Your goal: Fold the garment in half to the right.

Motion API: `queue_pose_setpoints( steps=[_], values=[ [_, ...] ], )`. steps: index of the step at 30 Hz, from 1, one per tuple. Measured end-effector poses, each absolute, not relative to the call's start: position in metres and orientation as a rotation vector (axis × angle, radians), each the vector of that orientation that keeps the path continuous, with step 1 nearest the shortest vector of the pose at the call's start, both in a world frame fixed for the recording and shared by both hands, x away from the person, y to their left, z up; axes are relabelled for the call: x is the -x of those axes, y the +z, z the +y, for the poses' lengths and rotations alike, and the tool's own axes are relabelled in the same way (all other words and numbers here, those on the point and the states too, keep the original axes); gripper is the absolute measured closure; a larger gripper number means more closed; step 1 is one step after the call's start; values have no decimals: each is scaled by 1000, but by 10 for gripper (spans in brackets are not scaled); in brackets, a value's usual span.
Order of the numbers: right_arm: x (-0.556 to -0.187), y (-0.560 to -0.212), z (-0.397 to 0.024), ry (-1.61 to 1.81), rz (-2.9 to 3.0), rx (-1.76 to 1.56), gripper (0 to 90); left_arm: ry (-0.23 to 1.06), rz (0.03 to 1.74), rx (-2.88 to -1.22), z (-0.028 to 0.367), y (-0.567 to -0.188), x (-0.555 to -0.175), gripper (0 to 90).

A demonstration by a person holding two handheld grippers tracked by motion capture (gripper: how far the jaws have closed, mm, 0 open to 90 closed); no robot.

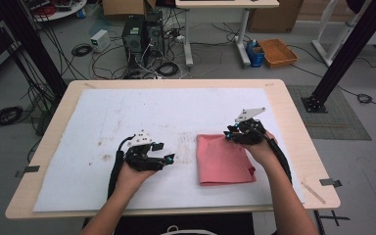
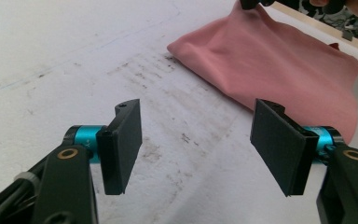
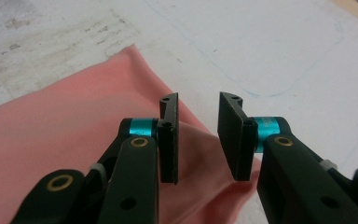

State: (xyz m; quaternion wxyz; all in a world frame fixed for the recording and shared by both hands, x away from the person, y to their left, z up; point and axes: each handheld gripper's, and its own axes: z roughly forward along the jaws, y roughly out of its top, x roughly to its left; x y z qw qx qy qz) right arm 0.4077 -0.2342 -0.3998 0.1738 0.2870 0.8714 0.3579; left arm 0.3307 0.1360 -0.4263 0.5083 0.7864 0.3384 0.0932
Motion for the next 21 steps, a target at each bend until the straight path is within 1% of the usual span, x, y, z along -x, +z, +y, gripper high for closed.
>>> queue_pose_setpoints(
  steps=[5,9,13,17,18,21],
  values=[
    [-410,-409,-245,982,2481,-867,701,220,817,-1902,137,-429,-331,337],
    [-414,-421,-254,921,2485,-914,750,217,812,-1906,135,-430,-332,337],
    [-417,-430,-270,914,2462,-989,750,214,806,-1910,133,-430,-332,337],
    [-415,-429,-270,919,2457,-982,749,210,802,-1910,132,-430,-333,337],
    [-414,-428,-269,920,2451,-967,742,211,801,-1909,132,-430,-332,337],
    [-411,-420,-267,962,2434,-960,678,218,802,-1903,133,-429,-332,330]
  ],
)
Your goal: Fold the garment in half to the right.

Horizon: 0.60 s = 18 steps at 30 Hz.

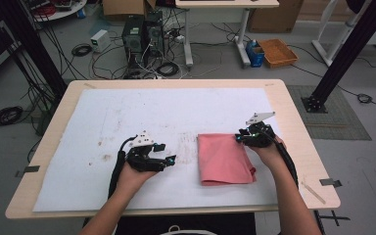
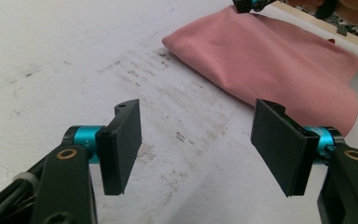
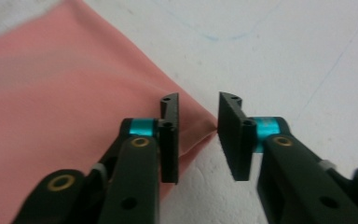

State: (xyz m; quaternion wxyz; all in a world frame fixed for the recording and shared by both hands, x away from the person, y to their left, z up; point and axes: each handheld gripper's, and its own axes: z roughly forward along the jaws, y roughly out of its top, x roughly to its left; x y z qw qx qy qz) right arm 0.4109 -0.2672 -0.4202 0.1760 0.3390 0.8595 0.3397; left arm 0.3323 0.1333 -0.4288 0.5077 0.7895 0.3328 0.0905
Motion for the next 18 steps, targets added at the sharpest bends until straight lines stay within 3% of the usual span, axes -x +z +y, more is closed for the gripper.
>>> queue_pose_setpoints(
  steps=[4,8,18],
  values=[
    [-399,-403,-259,1088,2412,-888,612,221,811,-1890,135,-428,-333,325],
    [-391,-396,-237,1143,2443,-804,616,221,812,-1896,134,-429,-333,323],
    [-395,-433,-227,1036,2562,-847,639,222,816,-1893,136,-428,-334,319]
  ],
)
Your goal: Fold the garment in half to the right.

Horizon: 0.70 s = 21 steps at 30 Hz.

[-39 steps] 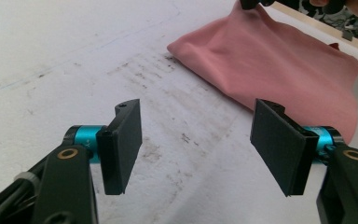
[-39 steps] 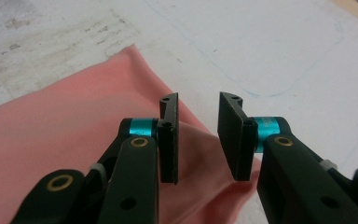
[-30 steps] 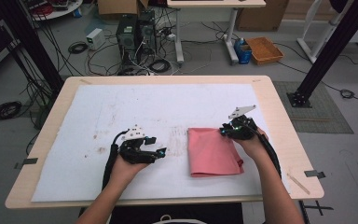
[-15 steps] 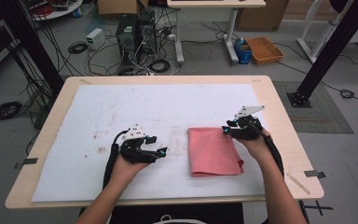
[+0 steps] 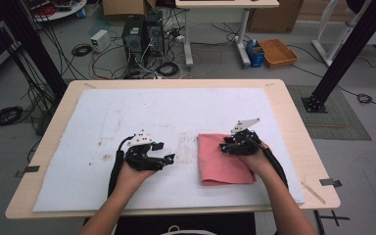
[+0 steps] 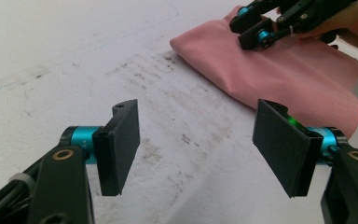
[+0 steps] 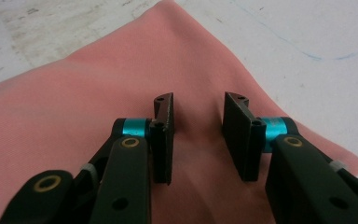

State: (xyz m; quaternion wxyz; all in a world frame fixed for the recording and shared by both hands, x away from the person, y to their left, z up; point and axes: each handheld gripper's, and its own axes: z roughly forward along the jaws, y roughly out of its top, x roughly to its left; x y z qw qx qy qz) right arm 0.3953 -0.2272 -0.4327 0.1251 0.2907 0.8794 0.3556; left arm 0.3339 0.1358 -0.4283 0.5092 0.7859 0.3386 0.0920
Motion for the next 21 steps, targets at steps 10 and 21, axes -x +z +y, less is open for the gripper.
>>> queue_pose_setpoints(
  steps=[10,21],
  values=[
    [-364,-410,-224,1207,2536,-722,557,227,824,-1885,137,-428,-335,303],
    [-330,-426,-174,1116,2681,-539,495,338,961,-1827,171,-424,-347,247]
  ],
)
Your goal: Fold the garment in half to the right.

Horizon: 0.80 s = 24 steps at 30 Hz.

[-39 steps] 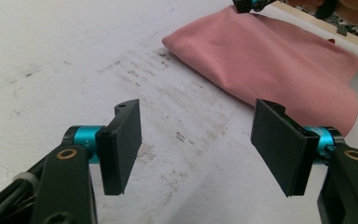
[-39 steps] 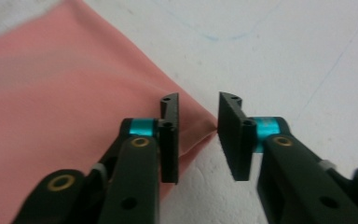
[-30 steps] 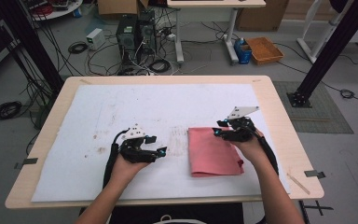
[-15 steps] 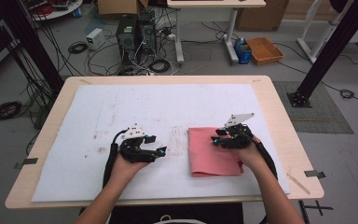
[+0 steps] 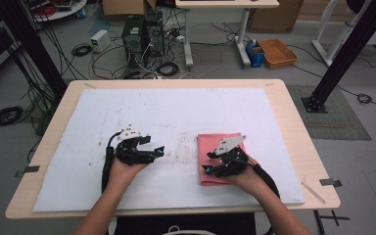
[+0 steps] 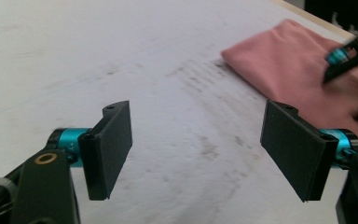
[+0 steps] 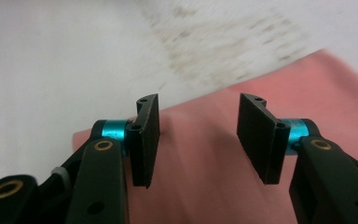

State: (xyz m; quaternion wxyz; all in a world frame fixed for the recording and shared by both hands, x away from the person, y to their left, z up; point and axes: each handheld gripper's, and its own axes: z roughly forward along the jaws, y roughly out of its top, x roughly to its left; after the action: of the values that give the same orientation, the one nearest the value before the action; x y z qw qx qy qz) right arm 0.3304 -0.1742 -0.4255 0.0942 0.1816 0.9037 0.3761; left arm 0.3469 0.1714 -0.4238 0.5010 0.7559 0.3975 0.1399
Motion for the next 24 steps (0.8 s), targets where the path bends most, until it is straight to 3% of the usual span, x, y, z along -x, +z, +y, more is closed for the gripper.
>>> queue_pose_setpoints(
  steps=[4,8,14,17,20,24],
  values=[
    [-315,-434,-164,1033,2634,-500,505,357,976,-1813,180,-421,-349,247],
    [-311,-423,-174,1048,2602,-537,411,348,974,-1807,181,-421,-349,247],
    [-315,-412,-235,1114,2503,-706,444,351,978,-1795,181,-420,-349,247],
    [-313,-417,-265,1135,2474,-789,508,355,980,-1799,182,-420,-350,247],
    [-310,-431,-281,1109,2482,-820,683,354,990,-1803,181,-421,-350,247],
    [-315,-443,-289,1086,2506,-848,804,351,981,-1808,180,-421,-349,247]
  ],
)
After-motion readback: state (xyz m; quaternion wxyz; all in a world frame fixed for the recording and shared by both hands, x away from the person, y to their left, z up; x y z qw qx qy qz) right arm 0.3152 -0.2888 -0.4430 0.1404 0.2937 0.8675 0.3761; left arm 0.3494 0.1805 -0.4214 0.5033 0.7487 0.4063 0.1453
